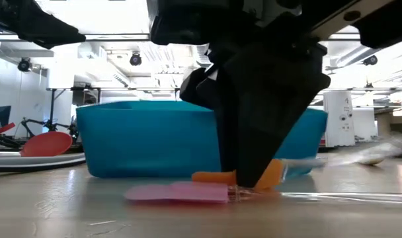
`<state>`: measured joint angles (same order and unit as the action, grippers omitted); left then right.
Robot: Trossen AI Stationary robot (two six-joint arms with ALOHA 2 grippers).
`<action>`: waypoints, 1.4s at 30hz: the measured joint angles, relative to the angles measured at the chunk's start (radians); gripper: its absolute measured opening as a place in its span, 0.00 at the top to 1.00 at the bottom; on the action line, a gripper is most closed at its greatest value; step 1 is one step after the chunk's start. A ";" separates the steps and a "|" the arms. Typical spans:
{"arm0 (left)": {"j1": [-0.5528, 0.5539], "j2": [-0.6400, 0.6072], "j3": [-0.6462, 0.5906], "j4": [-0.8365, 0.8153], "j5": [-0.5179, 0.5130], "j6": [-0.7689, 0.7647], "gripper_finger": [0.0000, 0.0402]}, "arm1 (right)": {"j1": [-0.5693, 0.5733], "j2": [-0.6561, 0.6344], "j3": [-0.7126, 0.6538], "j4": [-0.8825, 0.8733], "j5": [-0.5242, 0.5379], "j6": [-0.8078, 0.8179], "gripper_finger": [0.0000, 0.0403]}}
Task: Pick & Place Kitchen Items
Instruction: Put the orange spatula into the yellow bin
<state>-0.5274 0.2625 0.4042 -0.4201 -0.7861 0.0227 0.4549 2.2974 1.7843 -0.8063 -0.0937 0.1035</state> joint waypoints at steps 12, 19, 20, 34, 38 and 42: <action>0.000 0.000 0.000 0.000 0.000 0.000 0.46 | -0.002 0.008 0.087 -0.087 0.019 0.070 0.97; 0.000 0.000 0.000 0.000 0.000 0.000 0.46 | 0.008 0.008 0.168 -0.202 0.049 0.081 0.98; 0.000 0.000 0.000 0.000 0.000 0.000 0.46 | 0.012 0.008 0.181 -0.214 0.049 0.082 0.98; 0.000 0.000 0.000 0.000 0.000 0.000 0.46 | 0.015 -0.042 0.436 -0.537 0.259 0.074 0.98; 0.000 0.000 0.000 -0.001 0.000 0.000 0.46 | -0.051 -0.064 0.494 -0.584 0.320 0.015 0.98; 0.000 0.000 0.000 0.000 0.000 0.000 0.46 | -0.164 -0.075 0.514 -0.581 0.330 -0.064 0.98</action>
<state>-0.5272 0.2625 0.4038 -0.4204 -0.7864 0.0227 0.2907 2.2227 2.2985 -1.3878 0.2362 0.0393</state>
